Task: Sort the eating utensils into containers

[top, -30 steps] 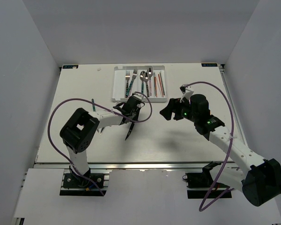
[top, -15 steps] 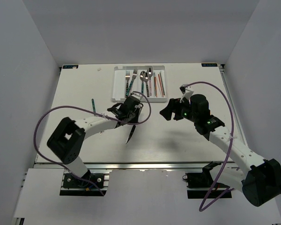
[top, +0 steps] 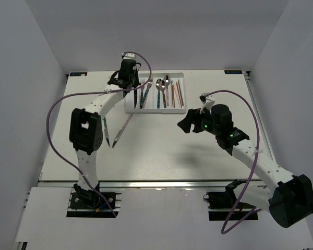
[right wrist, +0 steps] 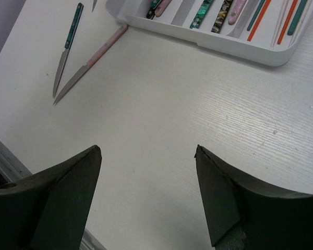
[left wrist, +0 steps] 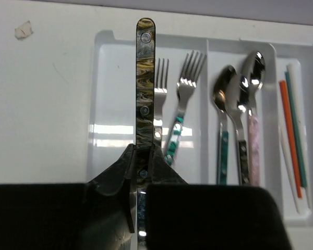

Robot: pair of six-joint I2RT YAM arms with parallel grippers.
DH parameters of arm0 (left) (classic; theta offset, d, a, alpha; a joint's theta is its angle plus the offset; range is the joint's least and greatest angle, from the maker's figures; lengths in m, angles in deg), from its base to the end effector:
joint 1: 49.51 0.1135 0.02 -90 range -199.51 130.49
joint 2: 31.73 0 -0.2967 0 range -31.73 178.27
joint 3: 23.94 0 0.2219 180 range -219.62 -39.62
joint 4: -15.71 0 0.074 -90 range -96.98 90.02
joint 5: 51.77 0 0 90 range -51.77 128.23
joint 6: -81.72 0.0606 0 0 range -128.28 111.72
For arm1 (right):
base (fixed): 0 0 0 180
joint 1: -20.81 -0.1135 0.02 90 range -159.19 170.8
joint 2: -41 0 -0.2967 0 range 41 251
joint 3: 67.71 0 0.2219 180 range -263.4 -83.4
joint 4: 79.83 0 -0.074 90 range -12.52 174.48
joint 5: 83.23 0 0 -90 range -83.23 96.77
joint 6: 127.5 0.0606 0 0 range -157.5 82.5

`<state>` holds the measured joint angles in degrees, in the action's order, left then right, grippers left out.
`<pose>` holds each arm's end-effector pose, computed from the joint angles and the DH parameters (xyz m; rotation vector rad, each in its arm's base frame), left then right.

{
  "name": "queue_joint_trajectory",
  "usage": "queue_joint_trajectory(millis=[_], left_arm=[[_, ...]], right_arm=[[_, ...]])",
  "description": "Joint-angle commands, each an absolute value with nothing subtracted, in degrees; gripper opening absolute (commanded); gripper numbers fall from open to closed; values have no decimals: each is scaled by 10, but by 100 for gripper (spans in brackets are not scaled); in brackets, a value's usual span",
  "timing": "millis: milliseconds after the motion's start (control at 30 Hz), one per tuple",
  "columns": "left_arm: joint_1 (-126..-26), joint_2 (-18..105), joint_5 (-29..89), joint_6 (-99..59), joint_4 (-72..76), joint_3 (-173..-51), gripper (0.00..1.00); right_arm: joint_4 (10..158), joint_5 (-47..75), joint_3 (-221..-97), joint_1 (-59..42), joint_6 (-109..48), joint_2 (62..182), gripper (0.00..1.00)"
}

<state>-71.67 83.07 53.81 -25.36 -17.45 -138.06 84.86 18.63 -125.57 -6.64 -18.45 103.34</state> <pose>0.4472 -0.1646 0.3065 -0.0610 2.1380 -0.1073 0.1974 0.1166 0.3138 -0.2884 1.9588 0.7364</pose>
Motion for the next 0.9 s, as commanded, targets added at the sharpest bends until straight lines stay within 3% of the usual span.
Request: queue_joint_trajectory(millis=[0, 133, 400, 533, 567, 633, 667, 700, 733, 867], left_arm=[[-691, 880, 490, -201, -151, -1479, 0], [-660, 967, 473, -184, -126, -1552, 0], [-649, 1028, 460, -175, -77, -1542, 1], [-644, 1012, 462, -179, -70, -1505, 27], [-644, 1001, 465, -181, -67, -1493, 45], [-644, 960, 470, -187, -51, -1458, 62], [-644, 944, 472, -190, -46, -1448, 81], [-644, 909, 471, -195, -41, -1440, 92], [-644, 892, 472, -197, -44, -1434, 98], [-645, 794, 468, -208, -83, -1392, 98]], right_arm=[[881, 190, -1247, -65, -189, 1044, 78], [878, 192, -1244, -64, -190, 1051, 78], [874, 185, -1251, -65, -196, 1062, 78], [871, 185, -1254, -65, -195, 1077, 78], [871, 185, -1256, -65, -194, 1080, 78], [871, 186, -1258, -65, -194, 1081, 78], [871, 186, -1258, -65, -194, 1081, 78], [870, 185, -1258, -65, -194, 1081, 78], [869, 185, -1258, -65, -195, 1079, 78], [869, 178, -1253, -65, -200, 1064, 78]])
